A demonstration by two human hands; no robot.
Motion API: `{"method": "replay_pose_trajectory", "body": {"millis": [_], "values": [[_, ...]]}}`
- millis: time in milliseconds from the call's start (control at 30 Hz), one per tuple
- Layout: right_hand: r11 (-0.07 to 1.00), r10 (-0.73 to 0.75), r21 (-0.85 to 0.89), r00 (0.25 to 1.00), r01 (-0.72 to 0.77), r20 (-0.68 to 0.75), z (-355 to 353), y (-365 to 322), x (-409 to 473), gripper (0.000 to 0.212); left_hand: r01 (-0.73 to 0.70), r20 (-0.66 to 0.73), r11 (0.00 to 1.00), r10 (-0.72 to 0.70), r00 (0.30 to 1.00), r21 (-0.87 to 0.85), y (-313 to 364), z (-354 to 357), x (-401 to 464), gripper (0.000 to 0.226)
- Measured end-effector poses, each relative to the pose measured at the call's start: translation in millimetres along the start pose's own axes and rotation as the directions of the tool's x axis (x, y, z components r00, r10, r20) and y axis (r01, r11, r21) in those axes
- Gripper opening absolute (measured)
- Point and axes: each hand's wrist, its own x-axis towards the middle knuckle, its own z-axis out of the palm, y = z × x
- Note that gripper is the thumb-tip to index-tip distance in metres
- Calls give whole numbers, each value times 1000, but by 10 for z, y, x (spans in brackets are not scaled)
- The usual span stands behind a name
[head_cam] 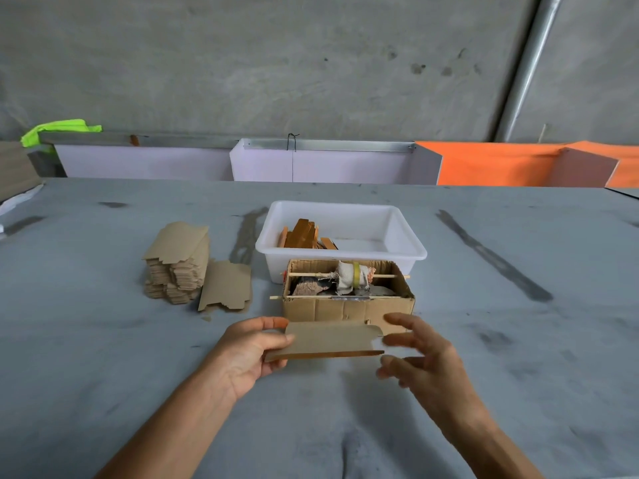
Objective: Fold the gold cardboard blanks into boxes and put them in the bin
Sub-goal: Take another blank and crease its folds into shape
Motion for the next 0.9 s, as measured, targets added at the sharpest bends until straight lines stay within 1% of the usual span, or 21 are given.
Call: {"method": "replay_pose_trajectory", "body": {"millis": [67, 133, 200, 233, 300, 333, 400, 467, 500, 600, 633, 700, 800, 900], "values": [[997, -4, 76, 998, -1, 66, 67, -10, -24, 39, 15, 23, 1000, -15, 1000, -25, -6, 38, -18, 20], [993, 1, 119, 999, -6, 44, 109, -29, -24, 24, 30, 70, 998, -26, 997, -48, 4, 76, -43, 18], [980, 33, 196, 999, -33, 4, 116, -63, -8, 12, 38, 137, 994, -25, 990, -99, 41, 88, -74, 7], [973, 59, 223, 998, -52, -24, 111, -83, 11, 11, 42, 164, 991, -20, 986, -130, 61, 72, -83, 10], [963, 124, 250, 989, -101, -77, 90, -116, 47, 13, 35, 202, 987, -3, 979, -154, 90, 14, -99, 22], [961, 149, 248, 985, -122, -91, 84, -133, 67, 14, 18, 219, 991, 11, 976, -130, 92, -15, -110, 26], [962, 175, 225, 980, -152, -90, 82, -169, 99, 15, -19, 267, 1000, 25, 963, -25, 76, -40, -136, 31], [963, 192, 202, 980, -178, -53, 88, -191, 116, 17, -39, 297, 998, 20, 955, 56, 55, -5, -156, 25], [961, 204, 196, 978, -194, -33, 96, -204, 120, 18, -32, 289, 997, 10, 957, 71, 48, 22, -158, 22], [955, 229, 191, 973, -225, 5, 94, -220, 124, 17, -4, 213, 998, -11, 977, 70, 45, 88, -147, 24], [953, 233, 195, 972, -230, 7, 91, -222, 125, 15, -2, 191, 998, -10, 982, 64, 41, 102, -140, 20], [946, 243, 223, 970, -236, -4, 92, -219, 133, 10, -11, 172, 999, 2, 985, 51, 36, 118, -144, 12], [929, 263, 275, 965, -247, -23, 114, -202, 144, 8, -37, 128, 999, 35, 991, 15, 22, 168, -145, 10], [924, 267, 286, 964, -255, -3, 142, -191, 146, 8, -59, 94, 998, 62, 994, -33, 0, 207, -148, 10]]}}
